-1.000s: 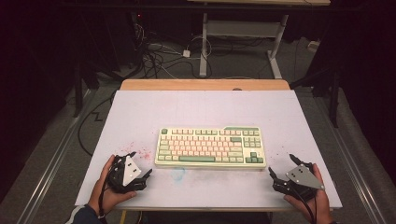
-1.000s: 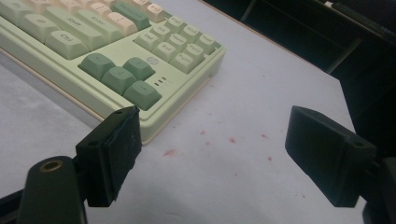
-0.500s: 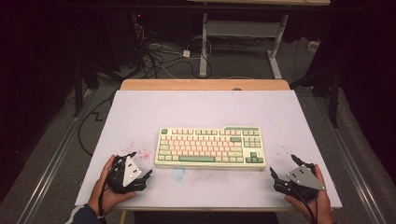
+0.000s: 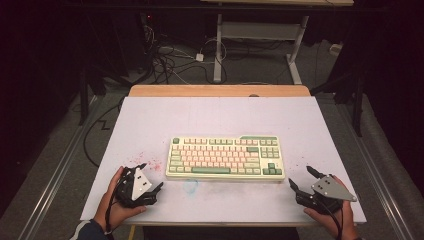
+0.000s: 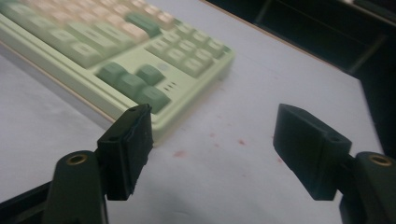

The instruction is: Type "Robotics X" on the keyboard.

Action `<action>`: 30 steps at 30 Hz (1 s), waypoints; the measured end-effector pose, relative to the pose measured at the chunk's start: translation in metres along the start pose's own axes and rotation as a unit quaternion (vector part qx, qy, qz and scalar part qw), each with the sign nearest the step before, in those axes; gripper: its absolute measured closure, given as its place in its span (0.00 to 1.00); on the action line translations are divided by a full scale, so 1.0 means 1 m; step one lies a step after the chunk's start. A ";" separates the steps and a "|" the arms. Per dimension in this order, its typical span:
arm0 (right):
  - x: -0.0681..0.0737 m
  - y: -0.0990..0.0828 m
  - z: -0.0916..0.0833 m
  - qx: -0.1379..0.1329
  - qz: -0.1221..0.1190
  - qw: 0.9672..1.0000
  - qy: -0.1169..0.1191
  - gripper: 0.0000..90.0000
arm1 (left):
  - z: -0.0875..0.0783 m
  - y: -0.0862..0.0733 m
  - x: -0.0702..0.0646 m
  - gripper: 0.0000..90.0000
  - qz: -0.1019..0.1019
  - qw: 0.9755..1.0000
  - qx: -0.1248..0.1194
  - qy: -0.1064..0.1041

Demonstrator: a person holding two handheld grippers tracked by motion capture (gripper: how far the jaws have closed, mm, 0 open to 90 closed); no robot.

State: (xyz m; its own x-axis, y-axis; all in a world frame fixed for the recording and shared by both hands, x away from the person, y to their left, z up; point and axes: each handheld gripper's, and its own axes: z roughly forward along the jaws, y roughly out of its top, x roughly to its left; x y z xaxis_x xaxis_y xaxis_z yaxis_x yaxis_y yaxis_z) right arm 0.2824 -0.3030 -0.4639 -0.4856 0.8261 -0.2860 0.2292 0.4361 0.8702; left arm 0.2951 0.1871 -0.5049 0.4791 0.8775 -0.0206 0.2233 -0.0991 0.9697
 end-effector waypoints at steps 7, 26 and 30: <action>-0.002 0.014 0.004 0.004 0.015 0.999 0.046 0.64 | 0.002 -0.002 0.000 0.19 0.000 1.000 0.006 0.000; 0.023 0.059 0.051 0.036 -0.035 0.992 0.117 1.00 | 0.002 -0.003 0.000 0.19 -0.001 1.000 0.013 0.004; 0.029 0.069 0.063 0.038 -0.041 0.990 0.128 1.00 | 0.002 -0.004 0.000 0.19 -0.001 1.000 0.015 0.004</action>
State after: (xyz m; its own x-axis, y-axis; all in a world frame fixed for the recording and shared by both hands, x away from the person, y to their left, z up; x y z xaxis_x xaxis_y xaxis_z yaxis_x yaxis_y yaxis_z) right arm 0.3372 -0.2262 -0.4380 -0.7011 0.6733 -0.2346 0.2385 0.5316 0.8127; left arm 0.2961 0.1868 -0.5088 0.4715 0.8816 -0.0206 0.2491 -0.1107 0.9621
